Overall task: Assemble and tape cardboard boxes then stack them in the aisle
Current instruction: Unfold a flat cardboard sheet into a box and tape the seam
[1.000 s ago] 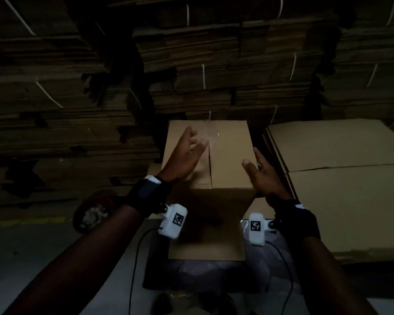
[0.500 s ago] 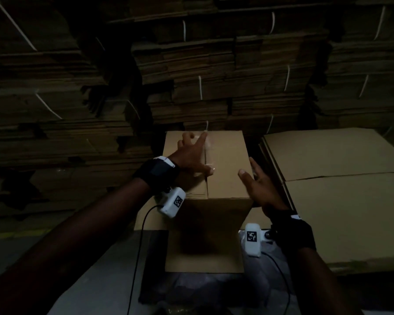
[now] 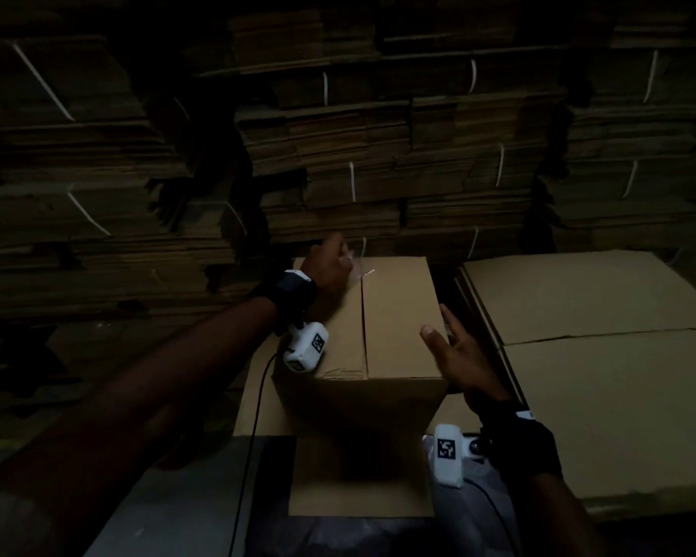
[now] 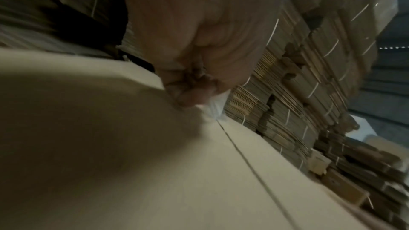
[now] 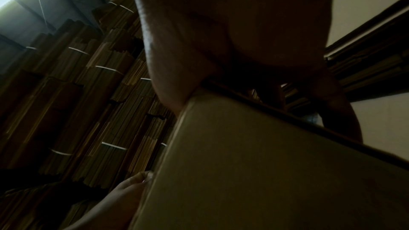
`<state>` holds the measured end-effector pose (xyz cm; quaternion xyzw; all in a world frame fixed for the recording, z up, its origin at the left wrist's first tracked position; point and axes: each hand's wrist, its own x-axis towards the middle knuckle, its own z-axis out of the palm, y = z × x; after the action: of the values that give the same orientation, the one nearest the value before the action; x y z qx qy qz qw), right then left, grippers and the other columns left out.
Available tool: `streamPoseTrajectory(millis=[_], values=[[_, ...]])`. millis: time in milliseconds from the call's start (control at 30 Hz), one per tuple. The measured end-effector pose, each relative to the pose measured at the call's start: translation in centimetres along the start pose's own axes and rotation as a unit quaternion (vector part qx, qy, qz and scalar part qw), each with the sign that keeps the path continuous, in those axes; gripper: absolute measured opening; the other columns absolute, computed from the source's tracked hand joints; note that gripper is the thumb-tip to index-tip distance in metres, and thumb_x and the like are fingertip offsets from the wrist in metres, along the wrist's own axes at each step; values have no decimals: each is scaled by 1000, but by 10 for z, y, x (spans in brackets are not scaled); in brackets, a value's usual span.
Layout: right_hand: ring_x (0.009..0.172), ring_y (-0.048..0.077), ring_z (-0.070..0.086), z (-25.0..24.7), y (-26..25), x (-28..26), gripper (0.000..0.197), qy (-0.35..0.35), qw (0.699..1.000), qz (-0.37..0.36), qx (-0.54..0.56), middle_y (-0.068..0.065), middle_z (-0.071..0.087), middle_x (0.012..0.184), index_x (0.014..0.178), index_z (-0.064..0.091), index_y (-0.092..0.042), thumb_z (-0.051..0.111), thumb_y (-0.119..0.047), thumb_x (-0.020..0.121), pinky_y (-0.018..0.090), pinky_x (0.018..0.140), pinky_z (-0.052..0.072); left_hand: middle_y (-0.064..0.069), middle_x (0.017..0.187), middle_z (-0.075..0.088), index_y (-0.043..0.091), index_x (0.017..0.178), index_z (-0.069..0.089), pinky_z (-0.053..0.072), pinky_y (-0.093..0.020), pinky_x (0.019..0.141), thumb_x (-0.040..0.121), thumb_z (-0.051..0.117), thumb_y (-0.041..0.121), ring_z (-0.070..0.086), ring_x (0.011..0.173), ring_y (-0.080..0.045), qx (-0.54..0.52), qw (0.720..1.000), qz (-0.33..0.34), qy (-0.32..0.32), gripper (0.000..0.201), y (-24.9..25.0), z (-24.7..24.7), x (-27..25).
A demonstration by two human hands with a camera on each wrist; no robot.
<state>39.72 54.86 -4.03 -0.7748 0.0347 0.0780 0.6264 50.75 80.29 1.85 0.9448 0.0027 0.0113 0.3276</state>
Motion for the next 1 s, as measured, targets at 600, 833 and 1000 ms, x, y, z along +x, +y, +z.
streamPoseTrajectory(millis=[600, 833, 1000], values=[[123, 15, 60, 0, 4, 6, 65, -7, 1000, -2, 9, -2, 58, 143, 156, 35, -38, 63, -40, 98, 49, 107, 50, -10, 114, 68, 4, 122, 66, 39, -25, 72, 93, 71, 29, 64, 100, -24, 158, 962, 156, -160, 39, 9, -6, 10], [122, 14, 61, 1, 7, 7, 59, -6, 1000, 0, 12, -7, 61, 136, 151, 39, -44, 64, -40, 98, 51, 107, 50, -15, 102, 71, 4, 98, 71, 50, -33, 75, 95, 67, 19, 66, 92, -29, 108, 979, 105, -138, 16, -9, -10, 41], [122, 12, 62, 2, 11, 9, 58, -5, 1000, -2, 13, -10, 63, 136, 150, 42, -45, 65, -42, 97, 51, 106, 50, -16, 73, 64, -10, 82, 71, 45, -33, 64, 94, 65, 12, 58, 68, -24, -86, 992, -1, -93, 26, -7, -15, 65]])
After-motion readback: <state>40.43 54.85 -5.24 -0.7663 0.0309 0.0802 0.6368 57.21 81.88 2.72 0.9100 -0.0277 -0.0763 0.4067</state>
